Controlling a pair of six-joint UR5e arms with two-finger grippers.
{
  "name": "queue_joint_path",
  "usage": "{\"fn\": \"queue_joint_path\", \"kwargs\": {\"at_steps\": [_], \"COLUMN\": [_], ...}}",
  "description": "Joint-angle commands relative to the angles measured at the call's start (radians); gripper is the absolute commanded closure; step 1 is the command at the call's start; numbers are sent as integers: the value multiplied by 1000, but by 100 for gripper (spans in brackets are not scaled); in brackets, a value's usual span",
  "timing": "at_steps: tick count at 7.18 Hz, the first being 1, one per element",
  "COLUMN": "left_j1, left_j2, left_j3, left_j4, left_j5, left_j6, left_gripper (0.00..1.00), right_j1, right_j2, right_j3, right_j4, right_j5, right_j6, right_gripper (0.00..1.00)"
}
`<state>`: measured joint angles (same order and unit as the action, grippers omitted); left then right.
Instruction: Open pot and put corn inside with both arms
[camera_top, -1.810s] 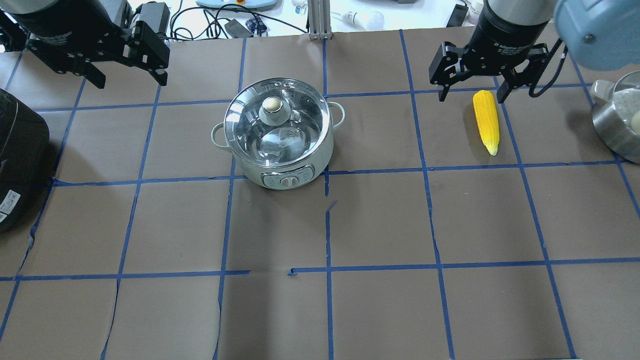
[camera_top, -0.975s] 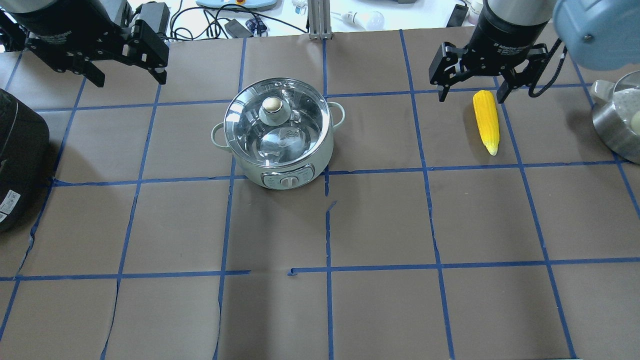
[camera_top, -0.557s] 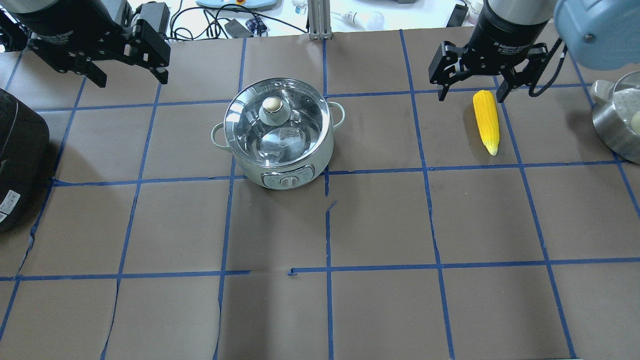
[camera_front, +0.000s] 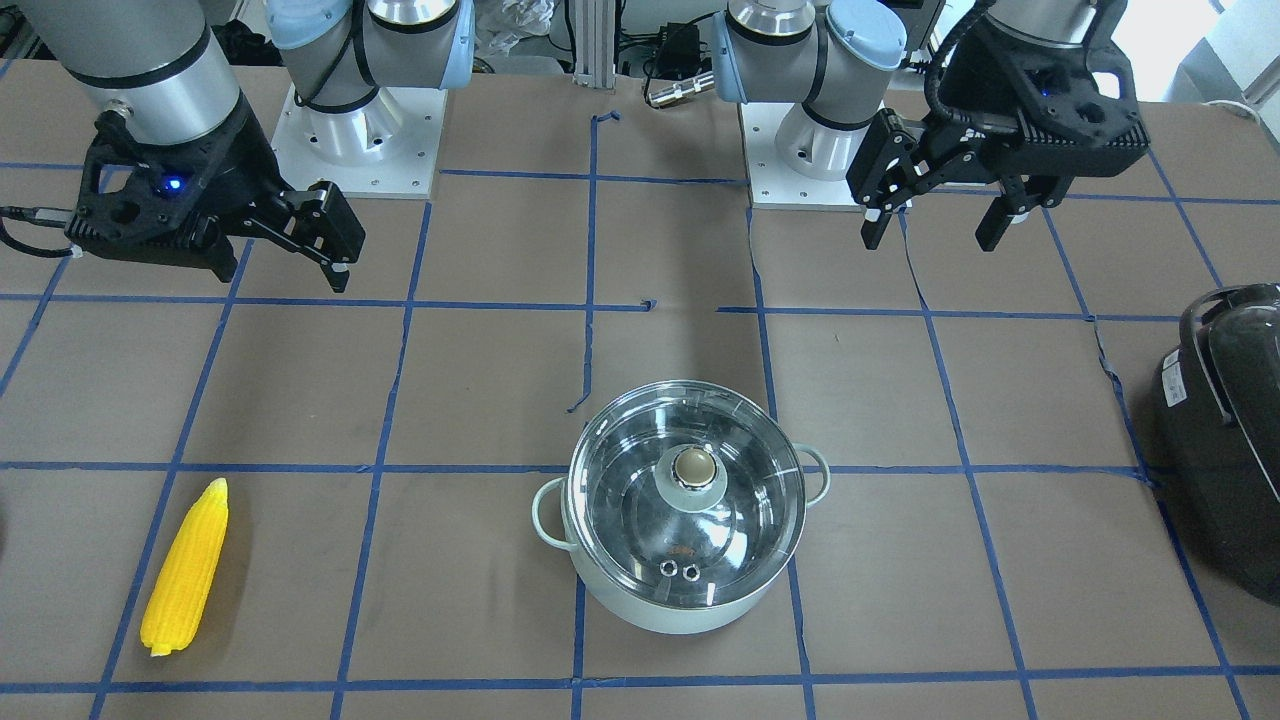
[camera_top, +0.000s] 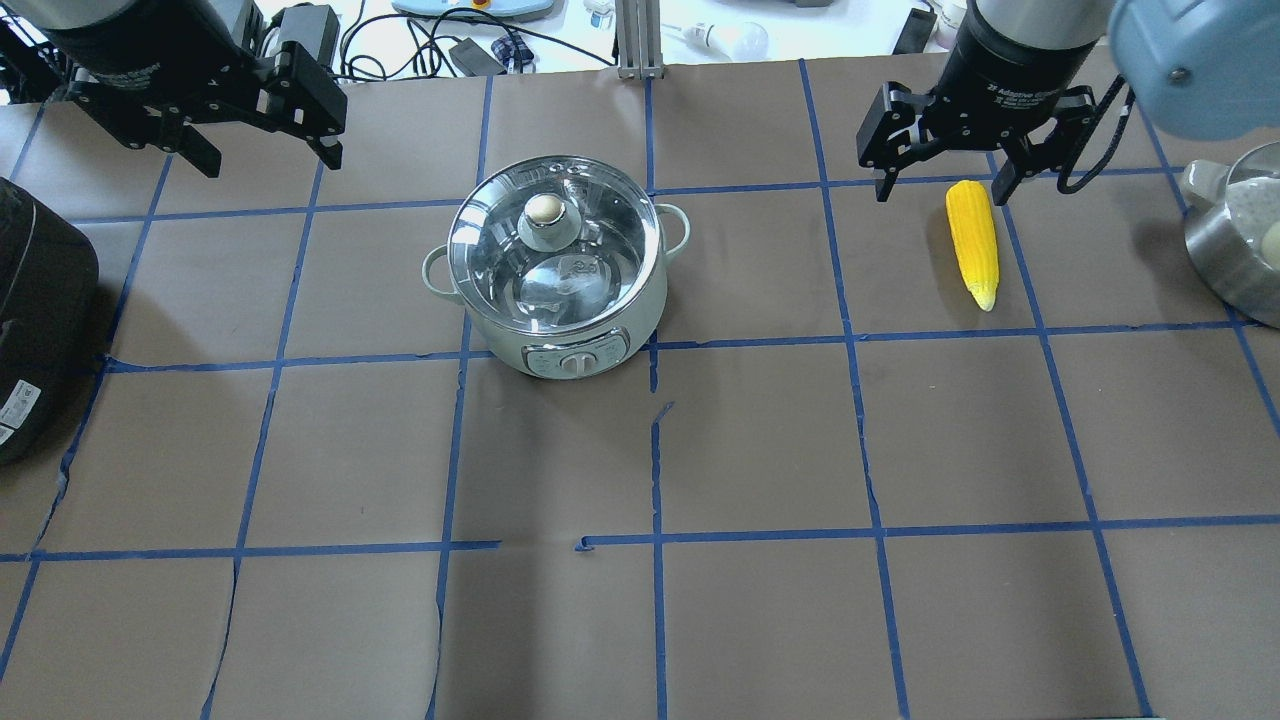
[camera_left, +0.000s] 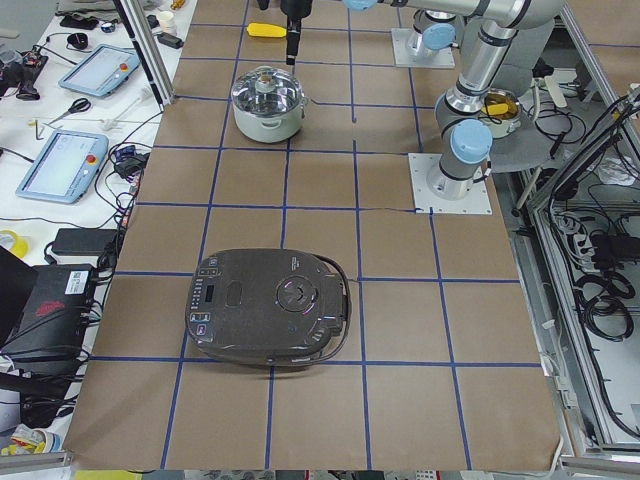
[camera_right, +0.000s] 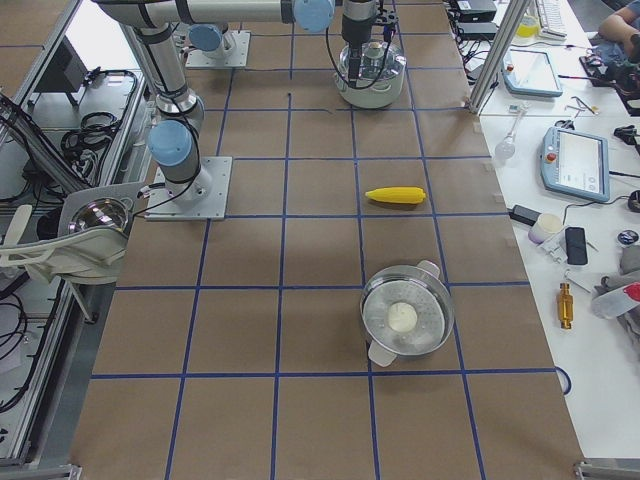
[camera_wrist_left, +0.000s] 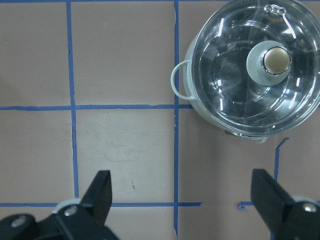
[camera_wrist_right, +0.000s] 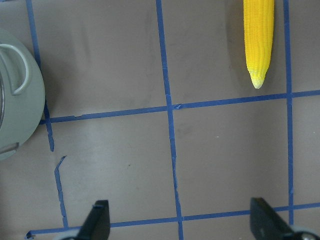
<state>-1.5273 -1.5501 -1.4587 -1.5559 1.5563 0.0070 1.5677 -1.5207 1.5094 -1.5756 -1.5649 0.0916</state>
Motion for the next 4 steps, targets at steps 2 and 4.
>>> {"fn": "queue_joint_path", "kwargs": {"at_steps": [2, 4], "left_j1": [-8, -60], "left_j2": [-10, -139], "left_j3": [6, 47], "left_j4": [-6, 86], "left_j5": [-7, -15], "left_j6": [-40, -67], "left_gripper": [1, 3], "right_j1": [0, 0], "right_j2": [2, 2], "right_j3": [2, 0], "right_j4": [0, 0], "right_j5": [-7, -9], "right_j6": [-3, -1], "right_gripper": [0, 0]}}
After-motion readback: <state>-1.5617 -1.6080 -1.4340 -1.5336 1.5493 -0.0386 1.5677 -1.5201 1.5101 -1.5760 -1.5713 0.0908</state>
